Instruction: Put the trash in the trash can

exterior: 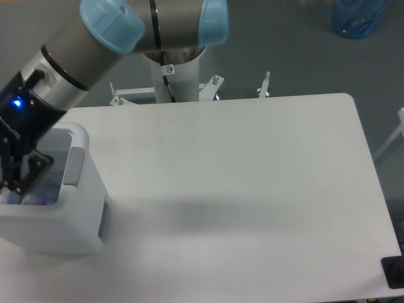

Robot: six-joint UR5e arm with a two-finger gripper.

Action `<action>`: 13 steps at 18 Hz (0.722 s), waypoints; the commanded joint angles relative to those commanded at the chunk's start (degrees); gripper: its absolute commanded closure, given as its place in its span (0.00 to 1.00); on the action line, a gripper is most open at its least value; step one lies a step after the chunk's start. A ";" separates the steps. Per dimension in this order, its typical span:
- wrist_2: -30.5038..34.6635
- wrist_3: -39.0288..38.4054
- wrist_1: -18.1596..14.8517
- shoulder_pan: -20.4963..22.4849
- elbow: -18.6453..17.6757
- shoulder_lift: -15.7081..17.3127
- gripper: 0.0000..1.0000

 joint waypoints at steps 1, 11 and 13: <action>0.27 0.17 0.09 1.58 0.00 -0.35 0.00; 21.13 17.11 -0.18 15.13 -1.93 -2.46 0.00; 30.98 25.10 -0.52 15.75 -2.28 -3.34 0.00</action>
